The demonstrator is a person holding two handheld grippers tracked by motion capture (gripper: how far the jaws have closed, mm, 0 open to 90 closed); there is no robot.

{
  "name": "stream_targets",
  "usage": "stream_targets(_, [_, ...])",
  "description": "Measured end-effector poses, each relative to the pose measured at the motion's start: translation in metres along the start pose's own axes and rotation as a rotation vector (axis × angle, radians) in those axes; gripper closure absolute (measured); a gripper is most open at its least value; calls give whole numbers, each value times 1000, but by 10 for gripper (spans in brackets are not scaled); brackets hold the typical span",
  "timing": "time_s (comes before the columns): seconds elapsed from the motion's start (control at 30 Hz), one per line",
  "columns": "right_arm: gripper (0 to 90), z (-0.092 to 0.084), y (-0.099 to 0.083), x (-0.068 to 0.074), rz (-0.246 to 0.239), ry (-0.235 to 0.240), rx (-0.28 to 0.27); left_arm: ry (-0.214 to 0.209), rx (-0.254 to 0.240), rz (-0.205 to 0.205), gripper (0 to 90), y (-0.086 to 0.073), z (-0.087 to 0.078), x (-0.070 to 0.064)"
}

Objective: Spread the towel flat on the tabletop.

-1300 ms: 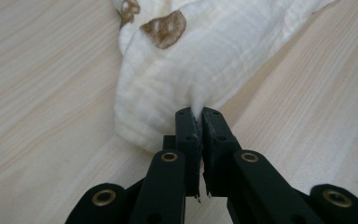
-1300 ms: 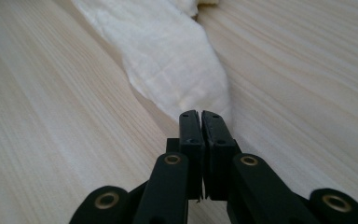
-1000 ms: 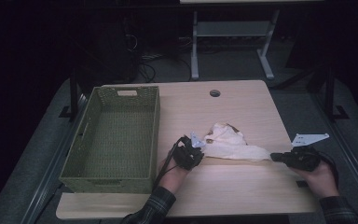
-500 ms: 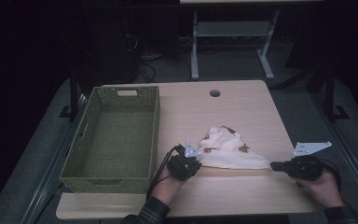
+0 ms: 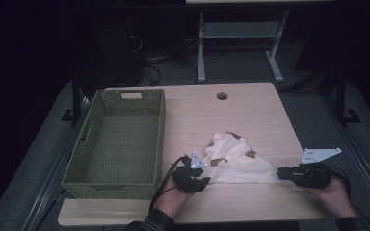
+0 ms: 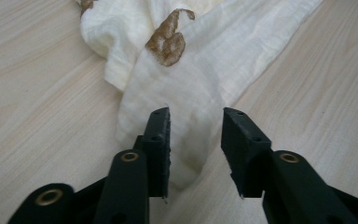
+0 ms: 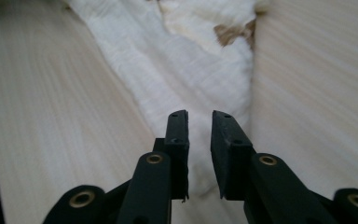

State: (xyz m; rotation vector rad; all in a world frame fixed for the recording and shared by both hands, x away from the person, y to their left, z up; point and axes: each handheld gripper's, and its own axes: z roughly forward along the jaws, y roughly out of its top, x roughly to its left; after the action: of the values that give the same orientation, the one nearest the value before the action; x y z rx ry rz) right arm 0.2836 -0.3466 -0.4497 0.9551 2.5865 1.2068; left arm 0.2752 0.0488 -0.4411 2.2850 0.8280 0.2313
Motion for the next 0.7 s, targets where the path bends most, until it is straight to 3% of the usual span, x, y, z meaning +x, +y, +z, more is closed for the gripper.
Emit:
stream_targets(0.17, [748,10,18,-16,12,-7,-30,-4,-11,1,535,4,5,3])
stream_targets(0.47, [740,36,51,-34,11,-18,-42,-5,-17,13,498,5,11,5])
stream_targets(0.7, [740,58,75,-57,23,-22,-50,-17,-11,16,492,4,15,2])
